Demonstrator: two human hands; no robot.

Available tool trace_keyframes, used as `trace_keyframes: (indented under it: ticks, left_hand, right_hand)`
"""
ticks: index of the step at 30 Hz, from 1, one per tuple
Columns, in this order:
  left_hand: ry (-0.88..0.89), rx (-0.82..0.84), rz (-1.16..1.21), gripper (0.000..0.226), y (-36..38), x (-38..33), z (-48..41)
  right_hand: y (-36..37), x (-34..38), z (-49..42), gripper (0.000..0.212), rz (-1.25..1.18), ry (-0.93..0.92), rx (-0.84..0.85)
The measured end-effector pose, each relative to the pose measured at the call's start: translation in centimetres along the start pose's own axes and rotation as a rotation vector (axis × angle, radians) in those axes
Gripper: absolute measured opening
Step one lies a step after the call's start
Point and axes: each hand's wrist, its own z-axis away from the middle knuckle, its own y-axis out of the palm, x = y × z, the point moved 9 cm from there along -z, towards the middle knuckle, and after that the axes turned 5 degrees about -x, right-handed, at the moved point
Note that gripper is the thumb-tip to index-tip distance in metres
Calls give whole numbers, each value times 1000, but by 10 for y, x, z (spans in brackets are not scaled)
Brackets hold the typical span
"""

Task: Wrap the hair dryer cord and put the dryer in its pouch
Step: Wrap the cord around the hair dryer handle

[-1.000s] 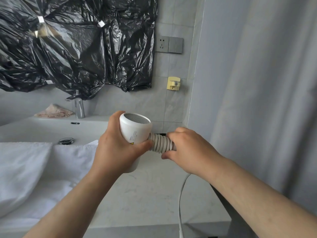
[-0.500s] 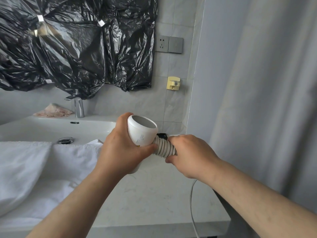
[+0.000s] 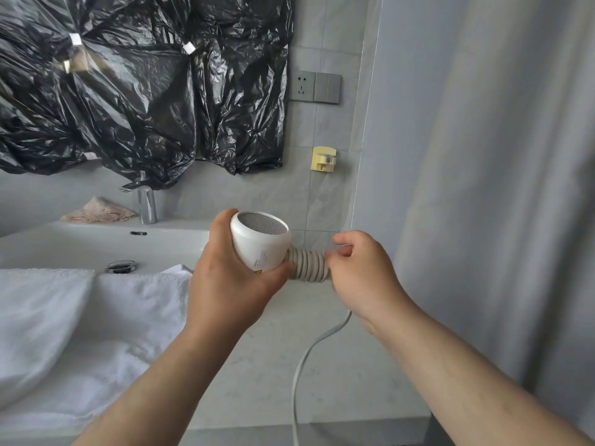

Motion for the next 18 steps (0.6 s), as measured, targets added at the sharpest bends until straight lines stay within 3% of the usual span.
trace_keyframes:
  ticks: [3, 8, 14, 18]
  left_hand:
    - [17, -43, 24, 83, -4, -1, 0]
    - [-11, -85, 63, 77, -13, 3, 3]
    - [-22, -118, 96, 75, -21, 0, 0]
    - [-123, -128, 192, 75, -20, 14, -3]
  right_hand:
    - [1, -6, -1, 10, -221, 107, -36]
    - [6, -14, 9, 13, -514, 228, -12]
    - [6, -5, 19, 36, -295, 14, -16]
    - [11, 8, 23, 38, -201, -125, -34]
